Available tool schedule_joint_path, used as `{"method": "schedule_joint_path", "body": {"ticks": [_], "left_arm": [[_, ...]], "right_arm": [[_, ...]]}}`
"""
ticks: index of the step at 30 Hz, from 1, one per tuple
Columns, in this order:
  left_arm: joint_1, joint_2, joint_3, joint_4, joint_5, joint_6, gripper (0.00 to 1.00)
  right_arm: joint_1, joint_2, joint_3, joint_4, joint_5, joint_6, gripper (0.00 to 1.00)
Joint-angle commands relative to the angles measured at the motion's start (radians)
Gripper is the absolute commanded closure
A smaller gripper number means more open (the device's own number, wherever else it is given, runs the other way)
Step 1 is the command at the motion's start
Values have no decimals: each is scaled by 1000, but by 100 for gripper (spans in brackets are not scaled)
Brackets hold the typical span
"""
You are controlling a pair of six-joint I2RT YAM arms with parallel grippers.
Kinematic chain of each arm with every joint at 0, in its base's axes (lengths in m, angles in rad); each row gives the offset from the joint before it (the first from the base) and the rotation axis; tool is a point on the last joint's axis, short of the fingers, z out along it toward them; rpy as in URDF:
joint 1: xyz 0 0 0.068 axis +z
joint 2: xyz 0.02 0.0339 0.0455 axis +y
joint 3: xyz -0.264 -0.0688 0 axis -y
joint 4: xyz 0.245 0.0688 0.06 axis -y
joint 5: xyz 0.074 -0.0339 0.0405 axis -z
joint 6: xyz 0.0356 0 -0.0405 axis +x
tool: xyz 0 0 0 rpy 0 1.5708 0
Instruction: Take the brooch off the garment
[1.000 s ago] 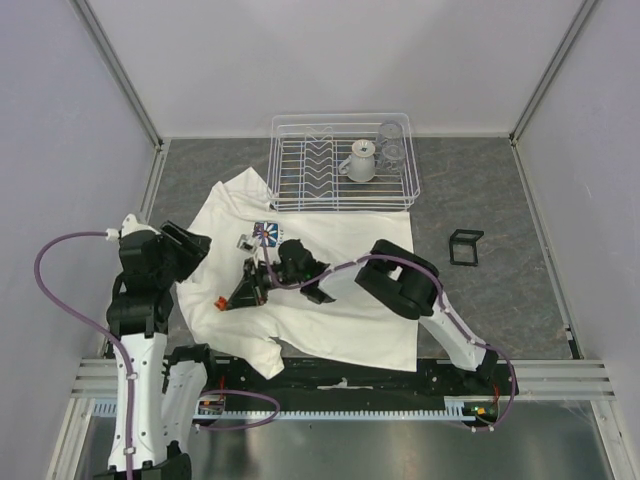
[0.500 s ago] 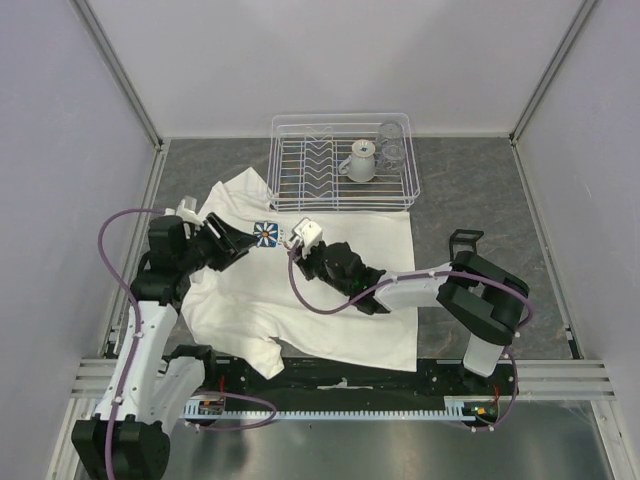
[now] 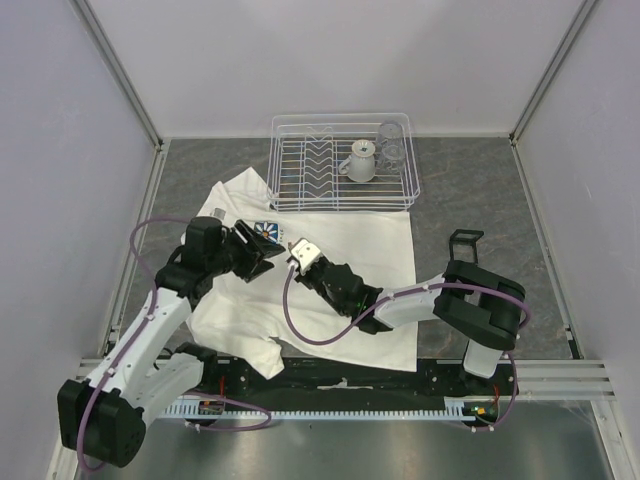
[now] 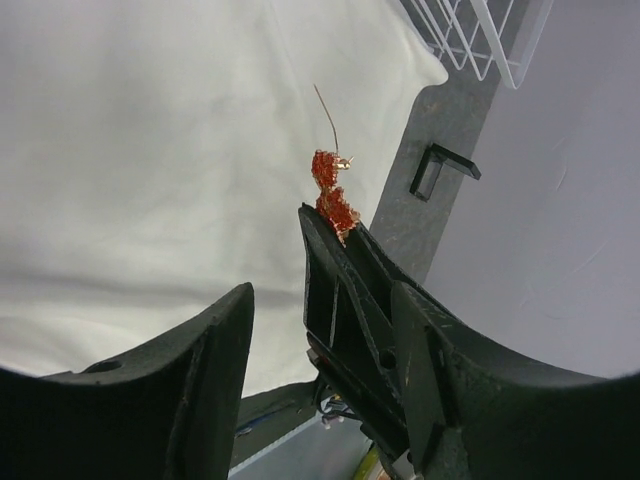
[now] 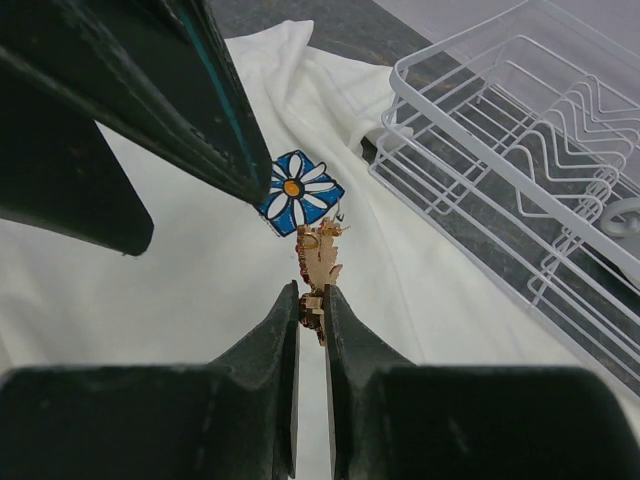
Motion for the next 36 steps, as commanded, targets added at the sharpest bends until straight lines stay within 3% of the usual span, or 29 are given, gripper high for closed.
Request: {"method": "schedule_joint_path", "body": {"ticks": [1, 11, 21, 26, 31, 34, 35, 36], "left_arm": [[-29, 54, 0, 118, -25, -85, 36], [-107, 128, -1, 202, -88, -81, 39], [-117, 156, 0, 218, -142, -43, 58], [-118, 166, 2, 231, -150, -28, 60], [-120, 166, 5, 232, -160, 0, 72], [-121, 160, 8, 230, -157, 18, 85], [-120, 159, 8, 230, -154, 46, 98], [-121, 159, 11, 227, -154, 66, 98]], "right_arm": [[1, -37, -9, 80, 5, -26, 99], [4, -43, -12, 79, -24, -22, 99], [7, -52, -25, 89, -46, -16, 99], [10, -56, -28, 92, -61, -16, 99], [15, -53, -22, 86, -64, -16, 99], [15, -44, -14, 76, -64, -14, 98], [15, -44, -11, 73, -66, -9, 89], [17, -43, -6, 69, -67, 6, 81]]}}
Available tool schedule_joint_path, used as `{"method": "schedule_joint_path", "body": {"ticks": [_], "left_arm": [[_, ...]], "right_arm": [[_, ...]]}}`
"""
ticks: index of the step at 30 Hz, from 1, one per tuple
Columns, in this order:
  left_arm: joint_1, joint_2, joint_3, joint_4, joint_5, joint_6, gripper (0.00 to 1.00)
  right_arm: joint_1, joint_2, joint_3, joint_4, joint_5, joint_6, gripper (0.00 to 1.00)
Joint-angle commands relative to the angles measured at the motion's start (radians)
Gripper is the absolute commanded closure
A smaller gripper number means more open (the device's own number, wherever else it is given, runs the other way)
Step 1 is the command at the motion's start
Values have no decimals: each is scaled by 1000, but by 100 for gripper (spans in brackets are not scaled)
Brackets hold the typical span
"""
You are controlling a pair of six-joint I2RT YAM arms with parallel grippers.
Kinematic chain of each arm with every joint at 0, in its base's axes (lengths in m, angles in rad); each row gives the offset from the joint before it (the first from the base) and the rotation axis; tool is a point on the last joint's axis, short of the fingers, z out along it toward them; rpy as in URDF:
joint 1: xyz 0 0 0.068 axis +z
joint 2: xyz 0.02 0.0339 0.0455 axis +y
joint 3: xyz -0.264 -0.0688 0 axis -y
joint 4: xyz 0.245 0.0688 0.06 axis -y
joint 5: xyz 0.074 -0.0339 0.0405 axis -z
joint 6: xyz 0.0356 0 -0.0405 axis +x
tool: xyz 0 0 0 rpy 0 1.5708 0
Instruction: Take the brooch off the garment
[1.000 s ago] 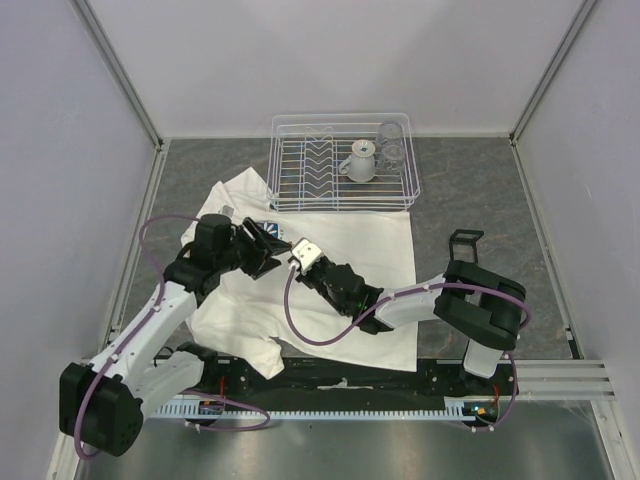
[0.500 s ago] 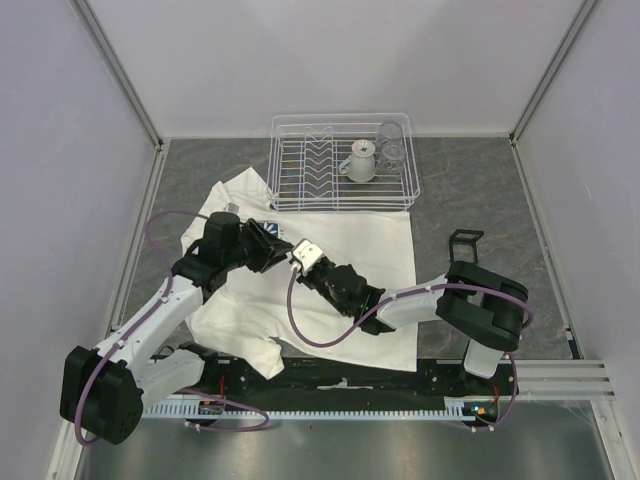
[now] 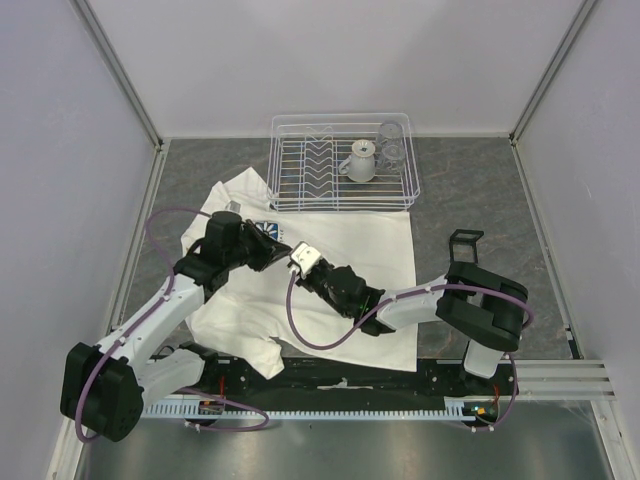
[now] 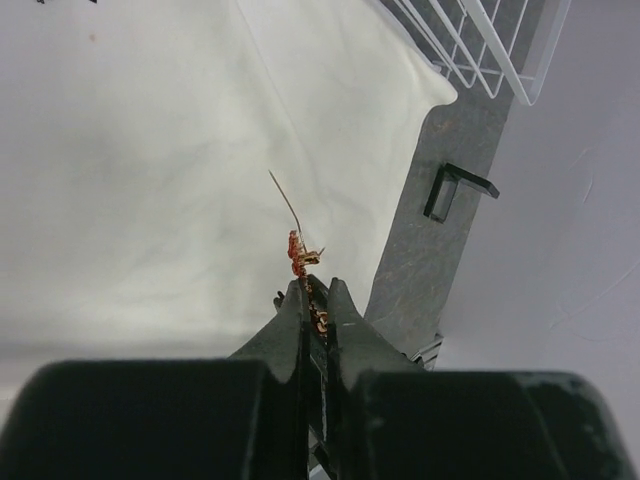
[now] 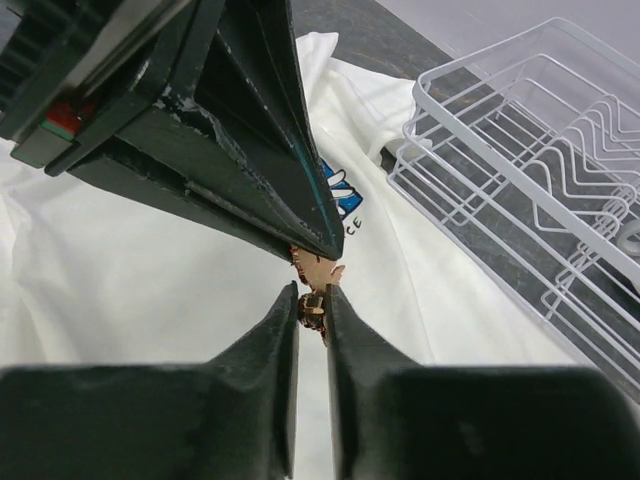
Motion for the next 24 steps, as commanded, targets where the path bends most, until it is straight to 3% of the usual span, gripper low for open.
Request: {"method": "schedule_joint_path", "body": {"ticks": [1, 2, 3, 8, 11, 15, 17, 20, 24], "left_arm": [[-6, -14, 11, 36, -34, 121, 98], [-6, -30, 11, 25, -39, 200, 98], [-6, -40, 19, 16, -43, 257, 98], [-3, -128, 49, -134, -59, 658, 98], [-5, -193, 8, -119, 35, 756, 98], [-3, -233, -20, -78, 217, 764, 98], [-5, -235, -47, -23, 306, 712, 98], [-3, -250, -99, 109, 424, 640, 98], [-3, -271, -130, 188, 449, 581, 98]], "right_arm": [[6, -27, 19, 25, -21, 34, 71], [-2, -28, 19, 18, -27, 41, 49], [-11, -42, 25, -8, -70, 57, 41], [-115, -125, 89, -320, -225, 227, 26], [-205, -180, 94, -436, -380, 457, 21], [-311, -211, 143, -631, -553, 734, 17], [-351, -256, 123, -644, -666, 822, 16], [-359, -373, 49, -616, -675, 865, 13], [-364, -476, 8, -667, -720, 844, 13]]}}
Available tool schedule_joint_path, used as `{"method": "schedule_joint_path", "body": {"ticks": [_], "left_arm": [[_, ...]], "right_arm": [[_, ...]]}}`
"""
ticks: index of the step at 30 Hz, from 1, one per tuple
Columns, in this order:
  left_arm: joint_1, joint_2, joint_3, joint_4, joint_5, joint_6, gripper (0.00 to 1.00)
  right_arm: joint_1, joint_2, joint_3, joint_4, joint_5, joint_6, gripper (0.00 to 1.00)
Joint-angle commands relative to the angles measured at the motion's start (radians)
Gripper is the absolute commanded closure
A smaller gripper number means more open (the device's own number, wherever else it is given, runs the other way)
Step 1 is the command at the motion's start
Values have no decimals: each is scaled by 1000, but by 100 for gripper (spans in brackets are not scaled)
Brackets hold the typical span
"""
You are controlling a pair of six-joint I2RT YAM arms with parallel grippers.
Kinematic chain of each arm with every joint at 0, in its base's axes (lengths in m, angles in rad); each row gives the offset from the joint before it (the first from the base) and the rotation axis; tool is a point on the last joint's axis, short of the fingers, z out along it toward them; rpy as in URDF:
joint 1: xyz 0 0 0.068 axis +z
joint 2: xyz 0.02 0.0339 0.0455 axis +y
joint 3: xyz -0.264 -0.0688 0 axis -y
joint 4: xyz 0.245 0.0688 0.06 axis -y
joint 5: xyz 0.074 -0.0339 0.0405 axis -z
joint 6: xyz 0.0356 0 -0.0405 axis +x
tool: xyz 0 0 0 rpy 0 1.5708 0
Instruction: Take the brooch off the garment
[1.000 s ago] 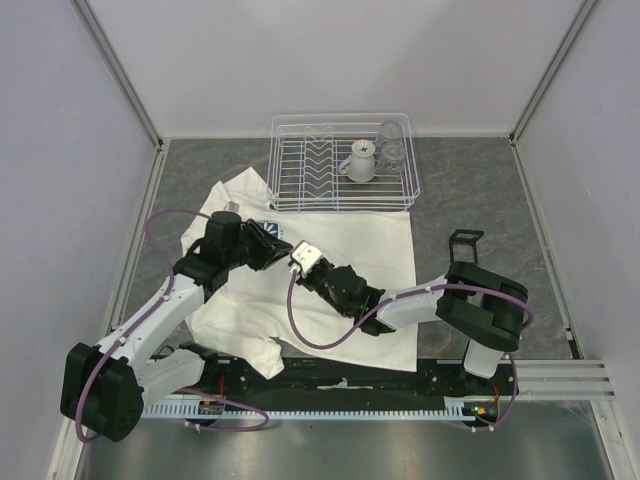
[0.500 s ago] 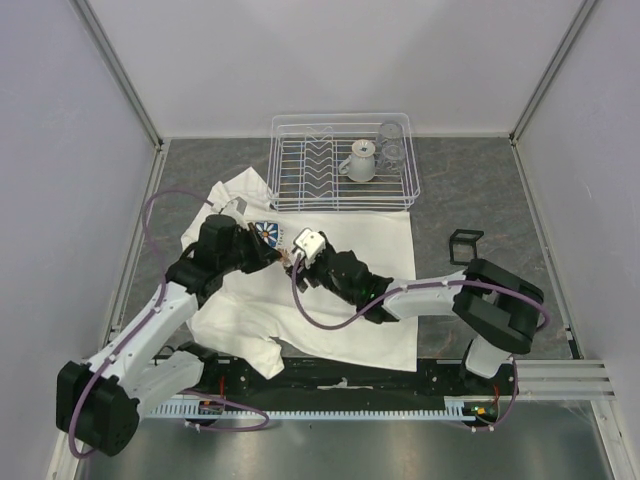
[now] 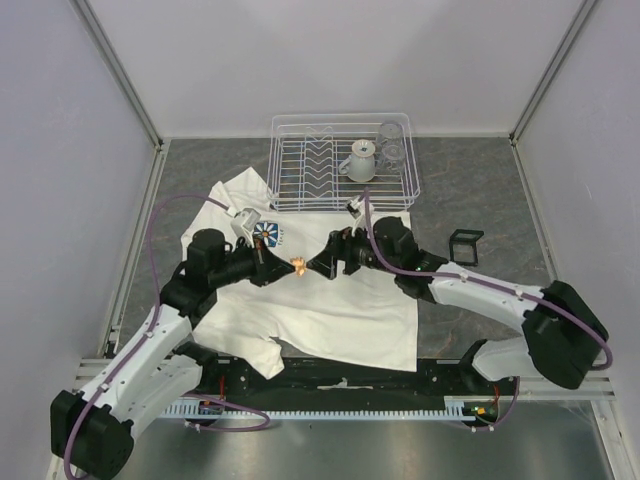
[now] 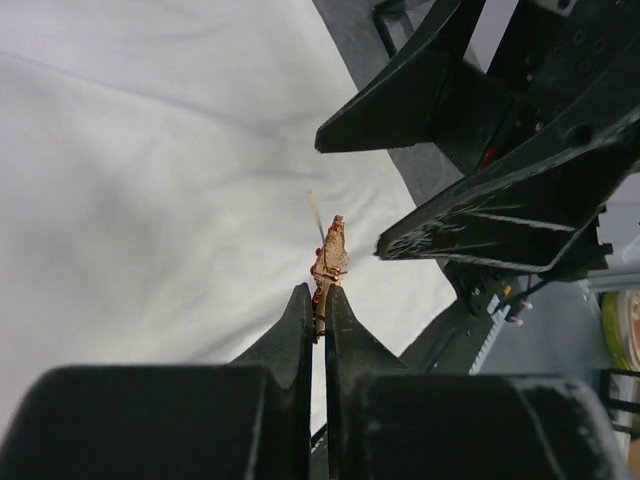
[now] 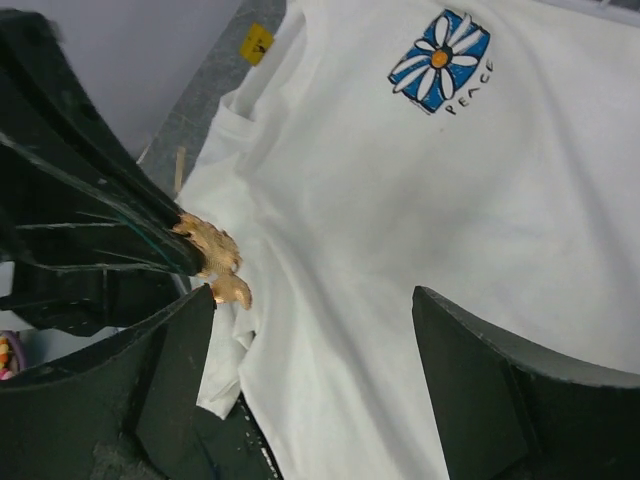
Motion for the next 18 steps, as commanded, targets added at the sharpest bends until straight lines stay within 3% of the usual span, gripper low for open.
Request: {"method": "schedule_joint_path", "body": {"ticks": [1, 7, 15, 18], "left_arm": [[-5, -29, -31, 120, 146, -60, 98], [-5, 2, -40, 154, 271, -66, 98], [-5, 55, -26, 157, 428, -40, 98], [-5, 62, -25, 191, 440, -45, 98]], "right_arm": [[-9, -144, -54, -15, -90, 57, 12], [-12, -270, -68, -28, -160, 24, 5], [-20, -118, -5, 159, -304, 176, 5], [-20, -69, 9, 175, -357, 184, 12]]}}
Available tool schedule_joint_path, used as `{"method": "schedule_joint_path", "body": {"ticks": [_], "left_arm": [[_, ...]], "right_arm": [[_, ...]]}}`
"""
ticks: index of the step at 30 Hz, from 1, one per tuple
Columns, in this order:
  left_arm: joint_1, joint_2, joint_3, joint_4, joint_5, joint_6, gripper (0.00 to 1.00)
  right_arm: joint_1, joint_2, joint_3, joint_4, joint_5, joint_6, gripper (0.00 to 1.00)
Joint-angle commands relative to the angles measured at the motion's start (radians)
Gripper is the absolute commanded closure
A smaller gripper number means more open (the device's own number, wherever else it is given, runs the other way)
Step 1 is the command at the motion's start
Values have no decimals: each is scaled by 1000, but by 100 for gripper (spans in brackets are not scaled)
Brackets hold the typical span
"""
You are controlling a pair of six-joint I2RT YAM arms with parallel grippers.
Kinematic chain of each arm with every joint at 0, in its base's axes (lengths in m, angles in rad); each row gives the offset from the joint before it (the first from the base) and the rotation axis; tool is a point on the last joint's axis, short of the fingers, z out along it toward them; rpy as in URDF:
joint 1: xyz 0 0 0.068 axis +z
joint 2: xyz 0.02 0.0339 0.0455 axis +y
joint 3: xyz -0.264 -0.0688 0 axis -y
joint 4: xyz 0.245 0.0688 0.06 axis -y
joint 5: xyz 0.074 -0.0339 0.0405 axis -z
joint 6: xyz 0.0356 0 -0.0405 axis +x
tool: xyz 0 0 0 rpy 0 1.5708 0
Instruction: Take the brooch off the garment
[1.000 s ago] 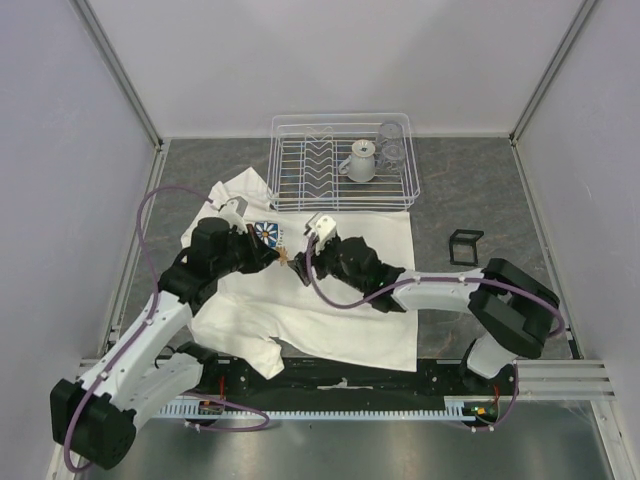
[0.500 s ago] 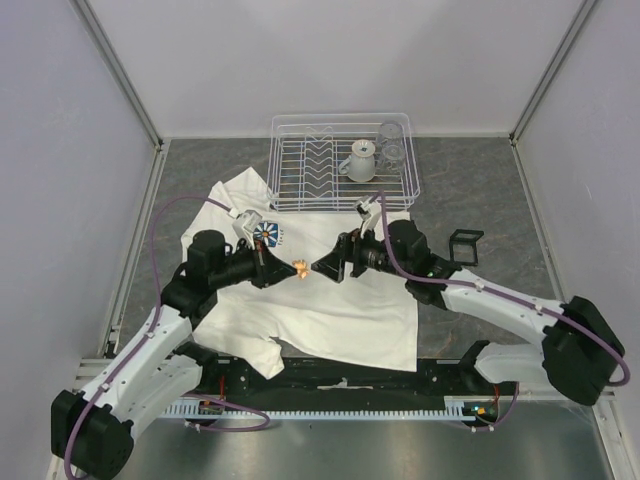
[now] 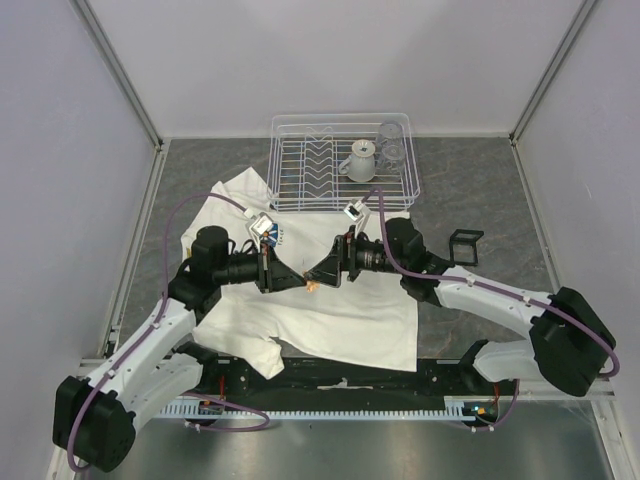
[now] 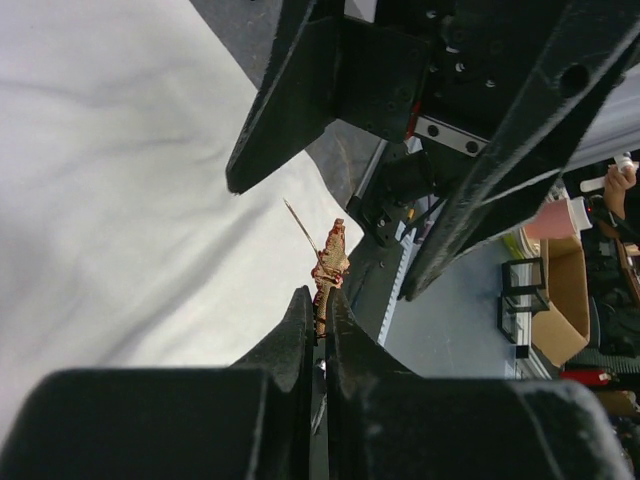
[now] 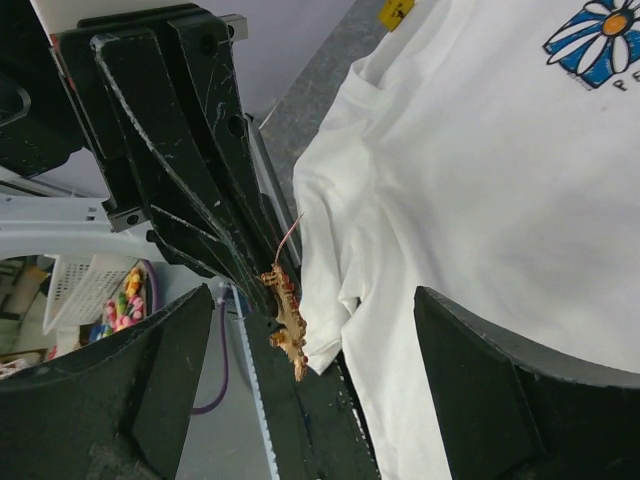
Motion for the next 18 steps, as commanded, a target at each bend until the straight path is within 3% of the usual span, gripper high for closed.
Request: {"method": "schedule_joint_path", "body": {"ticks": [1, 6, 8, 18], "left_arm": [[-3, 8, 11, 77, 94, -9, 98], [-3, 22, 12, 80, 112, -6, 98], [-3, 25, 14, 85, 117, -8, 98], [-3, 16, 11, 93, 120, -11, 98]], "right_arm": [[-6, 43, 54, 127, -108, 49, 18], [-4, 20, 0, 198, -126, 52, 35], [-4, 20, -8, 199, -131, 53, 49], [-11, -21, -66, 210, -154, 44, 67]]}}
